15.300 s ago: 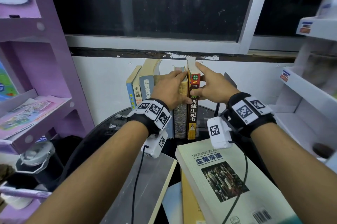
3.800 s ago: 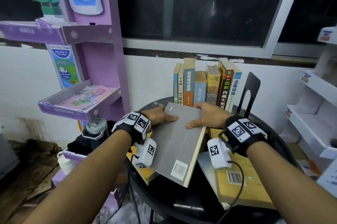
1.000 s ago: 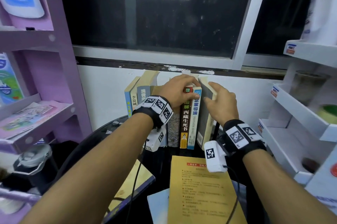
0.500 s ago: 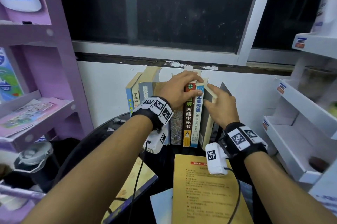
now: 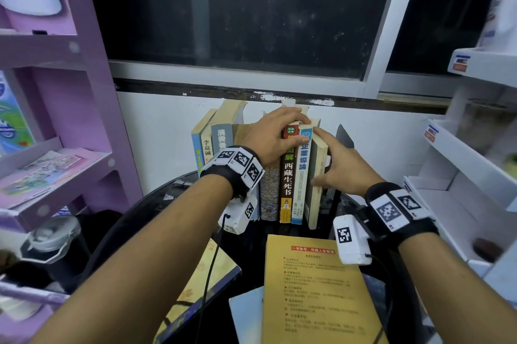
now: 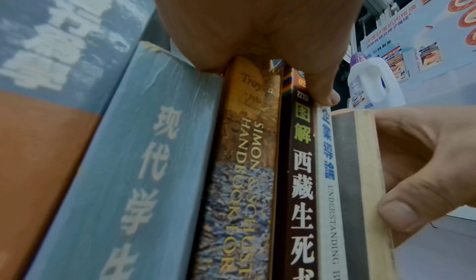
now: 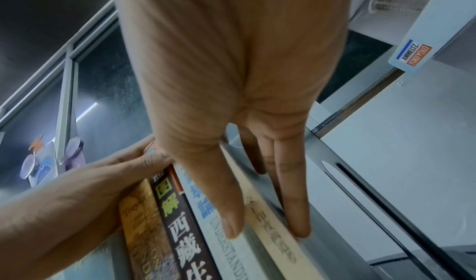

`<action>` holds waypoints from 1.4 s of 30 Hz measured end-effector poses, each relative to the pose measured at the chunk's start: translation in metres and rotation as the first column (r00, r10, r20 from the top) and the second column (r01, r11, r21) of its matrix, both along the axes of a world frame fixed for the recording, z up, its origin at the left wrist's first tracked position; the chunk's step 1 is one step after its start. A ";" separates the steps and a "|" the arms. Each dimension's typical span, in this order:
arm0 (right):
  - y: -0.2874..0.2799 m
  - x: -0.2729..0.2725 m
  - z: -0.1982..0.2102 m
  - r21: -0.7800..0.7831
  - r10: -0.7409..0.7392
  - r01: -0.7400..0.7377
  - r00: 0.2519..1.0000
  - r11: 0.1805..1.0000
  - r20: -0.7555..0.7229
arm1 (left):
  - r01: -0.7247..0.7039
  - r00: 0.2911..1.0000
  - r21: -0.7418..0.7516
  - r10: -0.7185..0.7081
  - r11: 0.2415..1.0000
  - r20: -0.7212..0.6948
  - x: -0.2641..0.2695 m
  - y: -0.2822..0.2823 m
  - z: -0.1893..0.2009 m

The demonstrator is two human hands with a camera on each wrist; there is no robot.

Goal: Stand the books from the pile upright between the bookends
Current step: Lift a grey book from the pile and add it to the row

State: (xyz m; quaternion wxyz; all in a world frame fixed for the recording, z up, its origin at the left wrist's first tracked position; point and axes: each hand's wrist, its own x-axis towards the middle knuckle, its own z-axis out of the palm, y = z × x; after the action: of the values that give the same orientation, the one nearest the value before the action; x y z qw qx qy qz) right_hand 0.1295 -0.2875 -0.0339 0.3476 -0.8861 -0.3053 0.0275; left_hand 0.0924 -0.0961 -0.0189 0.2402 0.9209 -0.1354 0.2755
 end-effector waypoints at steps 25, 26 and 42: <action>0.006 0.002 -0.016 0.226 0.017 -0.027 0.999 0.974 0.047 | 0.007 1.000 -0.017 -0.007 1.000 0.023 0.002 -0.001 -0.002; 0.006 0.002 -0.016 0.226 0.016 -0.026 0.999 0.974 0.048 | 0.011 0.999 -0.017 -0.011 1.000 0.030 0.002 -0.001 -0.002; 0.009 0.001 -0.014 0.196 -0.027 0.018 0.999 0.980 0.046 | 0.018 0.999 -0.022 -0.017 1.000 0.046 0.004 0.001 -0.003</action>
State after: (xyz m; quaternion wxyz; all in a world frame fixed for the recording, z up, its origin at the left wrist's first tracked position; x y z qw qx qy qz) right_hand 0.1301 -0.2790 -0.0482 0.4258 -0.8514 -0.3049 -0.0281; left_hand 0.0961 -0.0947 -0.0215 0.2499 0.9102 -0.1460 0.2961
